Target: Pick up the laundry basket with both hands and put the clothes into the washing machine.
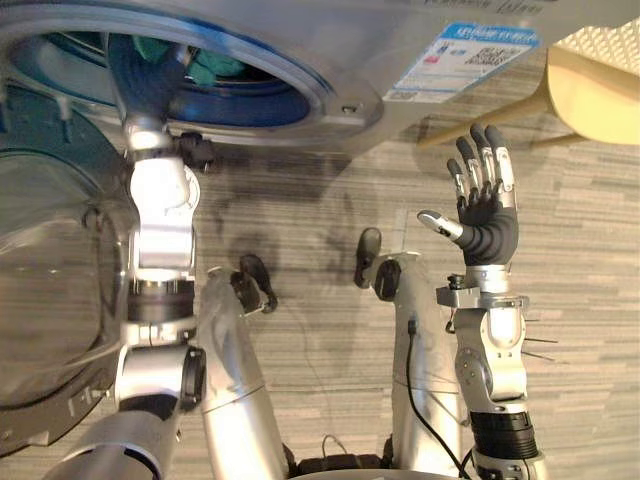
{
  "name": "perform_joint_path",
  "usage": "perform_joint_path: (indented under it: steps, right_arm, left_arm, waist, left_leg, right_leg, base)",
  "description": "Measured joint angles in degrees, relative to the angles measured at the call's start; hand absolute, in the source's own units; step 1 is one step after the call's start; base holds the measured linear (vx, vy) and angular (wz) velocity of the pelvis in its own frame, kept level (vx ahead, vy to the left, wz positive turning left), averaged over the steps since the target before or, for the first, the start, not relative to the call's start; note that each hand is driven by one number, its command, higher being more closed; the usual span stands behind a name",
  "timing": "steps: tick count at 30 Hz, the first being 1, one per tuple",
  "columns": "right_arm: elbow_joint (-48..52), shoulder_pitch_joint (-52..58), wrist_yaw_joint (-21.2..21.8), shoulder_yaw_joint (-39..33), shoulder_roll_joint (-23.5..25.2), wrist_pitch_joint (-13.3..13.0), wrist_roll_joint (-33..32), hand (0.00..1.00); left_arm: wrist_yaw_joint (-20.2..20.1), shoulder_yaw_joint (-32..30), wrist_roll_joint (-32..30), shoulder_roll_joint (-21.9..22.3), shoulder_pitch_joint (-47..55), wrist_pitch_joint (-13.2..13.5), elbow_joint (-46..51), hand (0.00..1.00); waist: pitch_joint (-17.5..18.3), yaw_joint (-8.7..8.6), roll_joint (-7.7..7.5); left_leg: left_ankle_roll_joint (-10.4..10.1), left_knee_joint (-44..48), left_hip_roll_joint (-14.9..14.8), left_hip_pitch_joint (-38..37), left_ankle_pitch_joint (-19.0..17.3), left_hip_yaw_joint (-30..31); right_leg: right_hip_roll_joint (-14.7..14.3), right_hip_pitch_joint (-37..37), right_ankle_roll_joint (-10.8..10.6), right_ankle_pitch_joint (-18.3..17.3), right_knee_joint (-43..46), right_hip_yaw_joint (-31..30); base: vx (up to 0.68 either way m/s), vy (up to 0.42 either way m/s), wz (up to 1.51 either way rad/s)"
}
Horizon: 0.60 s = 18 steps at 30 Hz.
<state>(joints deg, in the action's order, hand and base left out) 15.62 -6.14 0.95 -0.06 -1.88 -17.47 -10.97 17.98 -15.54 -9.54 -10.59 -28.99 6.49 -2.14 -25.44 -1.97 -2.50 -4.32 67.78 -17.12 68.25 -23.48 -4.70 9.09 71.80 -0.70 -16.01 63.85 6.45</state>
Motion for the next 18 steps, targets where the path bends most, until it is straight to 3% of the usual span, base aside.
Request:
perform_joint_path:
  steps: [4, 6, 10, 16, 18]
  right_arm:
    - [-0.92, 1.42, -1.42, 0.20, 0.32, 0.28, 3.31, 0.00]
    - [-3.45, 2.43, -2.18, 0.08, 0.07, 0.51, 4.91, 0.00]
    - [-9.94, 5.32, -2.29, 0.56, -1.10, 1.07, 5.87, 0.00]
    - [-19.57, 8.81, -2.59, 0.68, -2.12, 2.22, 6.21, 0.00]
    - [-25.07, 10.87, -3.64, 0.65, -2.35, 2.78, 7.18, 0.00]
  left_arm:
    - [-0.32, 0.52, 5.77, 7.28, 10.18, 1.54, -0.01, 0.00]
    - [-0.59, 2.97, 7.46, 10.24, 15.28, 1.95, -0.18, 0.00]
    - [-2.43, 9.78, 7.22, 11.71, 24.14, 4.30, -3.89, 0.00]
    - [-6.84, 11.52, 7.00, 12.81, 31.23, 5.33, -16.29, 0.00]
    - [-8.00, 11.43, 10.85, 13.11, 33.02, 5.61, -21.74, 0.00]
  waist:
    - [0.36, 0.74, 0.02]
    - [1.99, 0.80, 0.85]
    - [6.09, 1.59, 3.06]
    - [10.13, 2.80, 3.63]
    - [12.08, 2.83, 3.54]
  left_leg:
    - [-1.05, -5.01, 0.75, -7.23, 1.18, 0.04]
    - [-1.27, -8.89, 1.50, -10.75, 2.33, 0.03]
    - [-1.64, -16.86, 2.70, -19.63, 4.09, -0.56]
    - [-1.80, -32.09, 4.85, -35.22, 8.73, -3.06]
    - [-1.92, -38.52, 6.05, -41.43, 11.08, -3.36]
  right_leg:
    - [0.31, -7.14, 0.52, -0.83, -3.08, 1.34]
    - [1.02, -11.16, 0.64, -0.94, -6.01, 2.75]
    - [1.39, -20.26, 0.35, -0.72, -12.56, 4.41]
    - [1.47, -34.60, -0.55, 1.88, -24.62, 6.07]
    - [1.81, -40.38, -1.06, 2.86, -29.27, 7.34]
  base:
    - [0.07, -0.082, 0.16]
    - [0.08, -0.091, 0.30]
    - [0.13, -0.066, 0.19]
    - [0.16, -0.037, 0.10]
    - [0.13, -0.005, 0.21]
